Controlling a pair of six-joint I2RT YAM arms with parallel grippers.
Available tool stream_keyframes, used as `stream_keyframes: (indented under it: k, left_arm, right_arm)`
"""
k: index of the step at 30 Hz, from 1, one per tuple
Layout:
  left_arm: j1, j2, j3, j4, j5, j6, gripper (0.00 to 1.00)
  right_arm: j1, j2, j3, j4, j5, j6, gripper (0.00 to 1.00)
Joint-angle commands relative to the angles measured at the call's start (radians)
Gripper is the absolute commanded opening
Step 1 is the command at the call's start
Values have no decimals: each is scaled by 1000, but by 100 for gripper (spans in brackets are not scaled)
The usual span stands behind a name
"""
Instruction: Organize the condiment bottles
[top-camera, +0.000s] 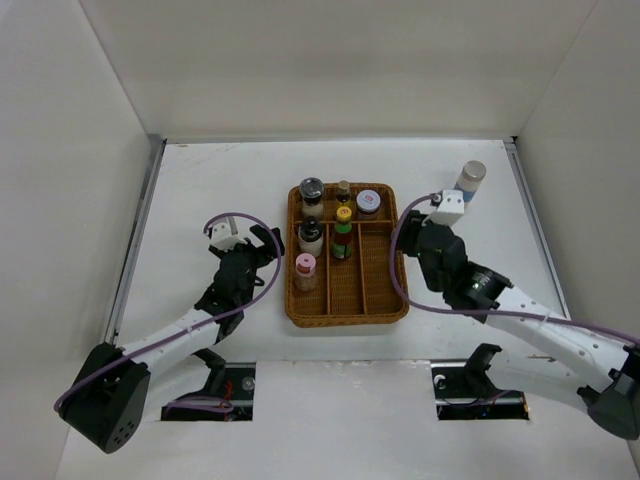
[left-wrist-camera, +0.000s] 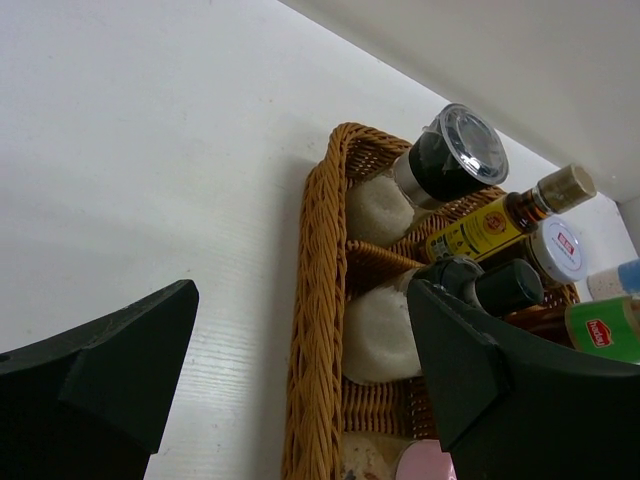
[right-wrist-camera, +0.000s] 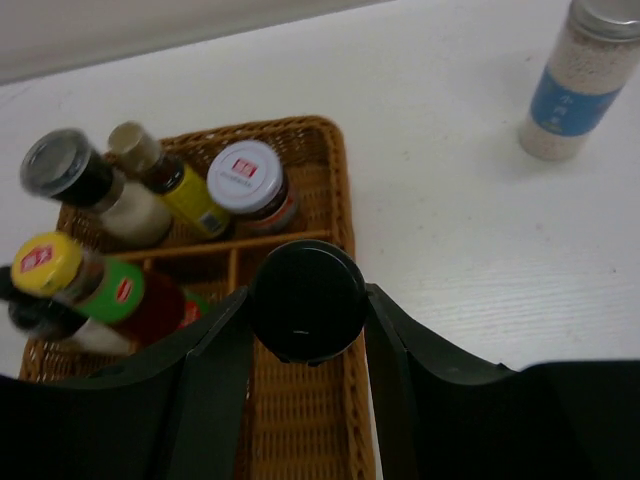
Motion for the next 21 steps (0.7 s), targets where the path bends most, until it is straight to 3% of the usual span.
stream_keyframes:
  k: [1, 8, 21]
  left_arm:
    - [9, 8, -2, 52, 7, -11, 86]
    - [21, 4, -2, 57, 12, -20, 86]
    - [32, 2, -8, 52, 18, -19, 87]
  right_arm:
    - [119, -31, 10, -86, 48, 18, 32]
    - [346, 95, 38, -19, -2, 48, 33]
    - [405, 345, -11, 288, -55, 36, 33]
